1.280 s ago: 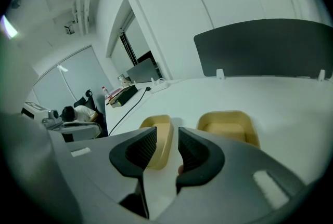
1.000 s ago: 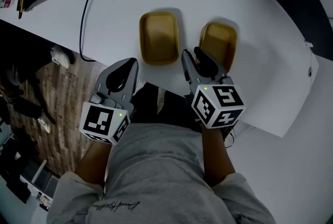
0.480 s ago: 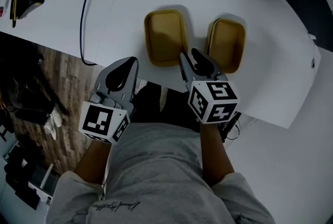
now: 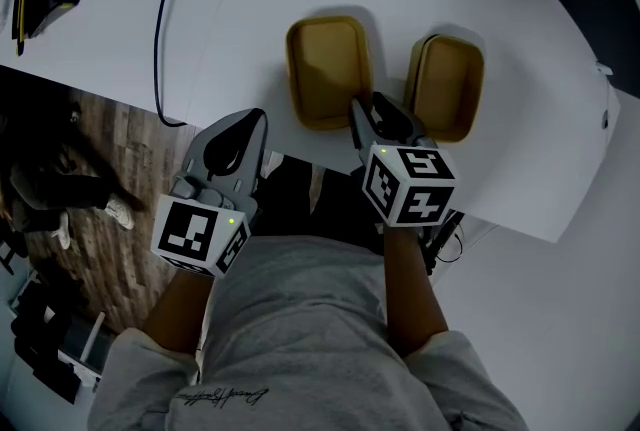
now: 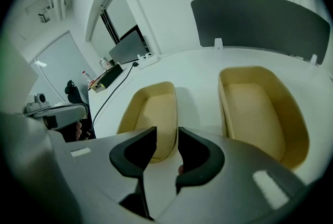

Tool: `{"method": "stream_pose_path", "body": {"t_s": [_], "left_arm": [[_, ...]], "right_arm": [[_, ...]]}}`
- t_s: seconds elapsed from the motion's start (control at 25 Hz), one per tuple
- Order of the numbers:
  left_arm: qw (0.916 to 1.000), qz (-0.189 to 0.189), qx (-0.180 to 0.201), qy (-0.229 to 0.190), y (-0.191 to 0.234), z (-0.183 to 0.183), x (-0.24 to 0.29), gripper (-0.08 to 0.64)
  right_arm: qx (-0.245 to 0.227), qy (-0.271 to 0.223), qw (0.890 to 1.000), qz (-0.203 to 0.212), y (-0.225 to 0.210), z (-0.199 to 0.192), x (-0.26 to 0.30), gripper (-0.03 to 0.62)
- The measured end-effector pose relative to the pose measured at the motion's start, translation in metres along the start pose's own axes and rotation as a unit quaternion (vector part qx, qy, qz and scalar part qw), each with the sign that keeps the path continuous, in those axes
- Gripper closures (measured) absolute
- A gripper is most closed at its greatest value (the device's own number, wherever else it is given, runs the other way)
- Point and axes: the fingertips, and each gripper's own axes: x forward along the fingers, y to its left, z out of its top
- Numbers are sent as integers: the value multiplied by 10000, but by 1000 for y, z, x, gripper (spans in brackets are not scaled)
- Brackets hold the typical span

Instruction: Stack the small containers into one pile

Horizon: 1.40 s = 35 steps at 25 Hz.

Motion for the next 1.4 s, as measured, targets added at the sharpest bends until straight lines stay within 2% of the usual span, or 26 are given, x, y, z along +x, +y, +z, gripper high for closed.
{"method": "stream_pose_path", "body": {"t_s": [0.24,0.48,1.4], "left_arm": [[10000,-17,-29,-7,3,-1,0,558],[10000,-26,-39,16,6,-2,0,558],[10000,31,-30,-51,1,1,-6,558]], "right_arm": [[92,123,9998,-138,-4,-5,9,477],[160,144,9988,-436,-13,-7,11,558],[170,-71,9995,-240,-5,7,-4,566]]}}
